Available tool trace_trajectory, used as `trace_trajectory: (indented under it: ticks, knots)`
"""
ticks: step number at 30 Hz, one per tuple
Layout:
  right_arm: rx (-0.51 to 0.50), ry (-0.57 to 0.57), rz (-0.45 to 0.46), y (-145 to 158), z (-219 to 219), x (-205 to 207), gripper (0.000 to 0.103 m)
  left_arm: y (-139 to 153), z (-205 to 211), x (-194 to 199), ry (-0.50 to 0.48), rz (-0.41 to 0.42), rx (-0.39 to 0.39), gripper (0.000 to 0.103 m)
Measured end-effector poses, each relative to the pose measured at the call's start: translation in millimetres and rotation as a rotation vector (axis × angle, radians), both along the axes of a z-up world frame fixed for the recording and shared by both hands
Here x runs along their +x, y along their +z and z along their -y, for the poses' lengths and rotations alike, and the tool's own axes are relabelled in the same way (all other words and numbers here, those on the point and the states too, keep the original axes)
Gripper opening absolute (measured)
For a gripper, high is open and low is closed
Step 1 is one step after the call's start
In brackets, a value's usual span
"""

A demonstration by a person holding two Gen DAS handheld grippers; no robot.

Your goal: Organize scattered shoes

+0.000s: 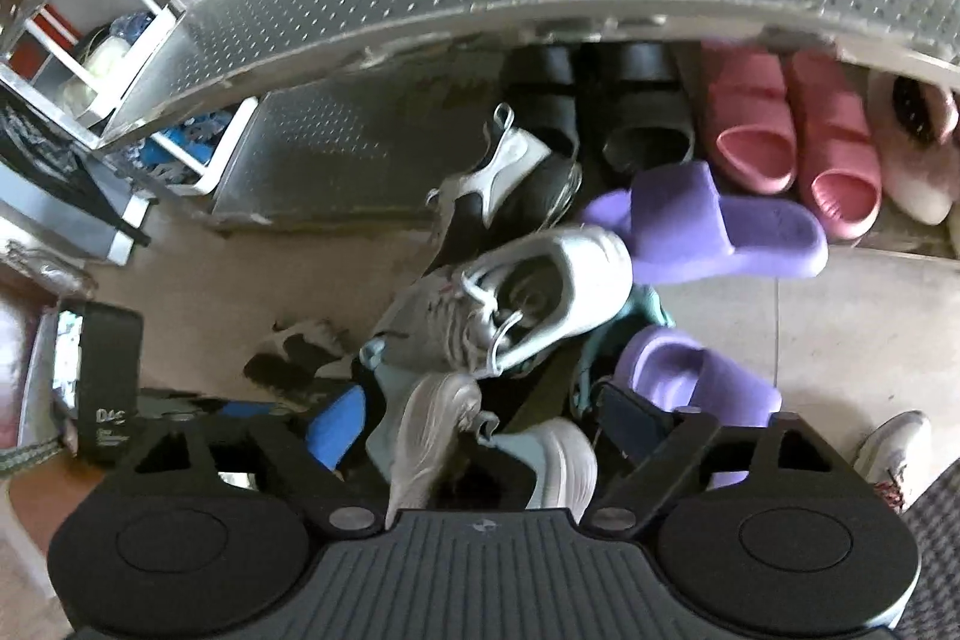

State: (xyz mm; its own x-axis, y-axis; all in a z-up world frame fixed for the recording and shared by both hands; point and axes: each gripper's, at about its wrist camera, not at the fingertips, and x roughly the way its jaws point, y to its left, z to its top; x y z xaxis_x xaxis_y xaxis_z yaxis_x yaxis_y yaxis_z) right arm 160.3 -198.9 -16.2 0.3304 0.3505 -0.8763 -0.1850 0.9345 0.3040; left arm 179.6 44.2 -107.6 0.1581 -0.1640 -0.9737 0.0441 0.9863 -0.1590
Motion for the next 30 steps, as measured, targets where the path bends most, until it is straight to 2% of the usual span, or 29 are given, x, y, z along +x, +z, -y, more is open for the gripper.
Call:
trace_trajectory:
  ticks: [1, 4, 10, 11, 13, 16, 19, 22, 25, 28, 30]
  knots:
    - [0.005, -0.004, -0.005, 0, 3, 0, 0.083, -2, 8, 0, -0.043, 0.028, 0.027, 0.086]
    - [0.02, -0.017, -0.021, -2, 11, 0, 0.083, -10, 19, 0, -0.108, 0.069, 0.071, 0.087]
    - [0.029, -0.031, -0.013, -1, 19, -1, 0.084, -37, 32, 7, -0.161, 0.048, -0.011, 0.083]
    - [0.025, -0.032, -0.009, -2, 20, 0, 0.084, -43, 36, 7, -0.181, 0.04, -0.018, 0.077]
    - [0.02, -0.034, -0.006, -2, 19, 2, 0.084, -52, 48, 4, -0.244, 0.034, 0.011, 0.076]
    - [0.016, -0.035, -0.005, -2, 19, 2, 0.084, -49, 57, 4, -0.309, 0.007, -0.001, 0.074]
    - [0.021, -0.032, 0.003, 0, 18, 5, 0.084, -38, 62, -8, -0.349, 0.017, -0.008, 0.074]
    - [0.024, -0.017, 0.019, 3, 13, 4, 0.084, -23, 59, -25, -0.319, 0.033, -0.009, 0.074]
    - [0.02, -0.001, 0.025, 4, 6, 1, 0.084, -4, 41, -39, -0.226, 0.051, -0.014, 0.074]
    - [0.02, 0.008, 0.019, 2, -1, 0, 0.084, 25, -1, -47, -0.045, 0.066, 0.007, 0.074]
    - [0.027, 0.017, 0.015, 3, -8, -1, 0.084, 37, -20, -50, 0.036, 0.075, 0.03, 0.074]
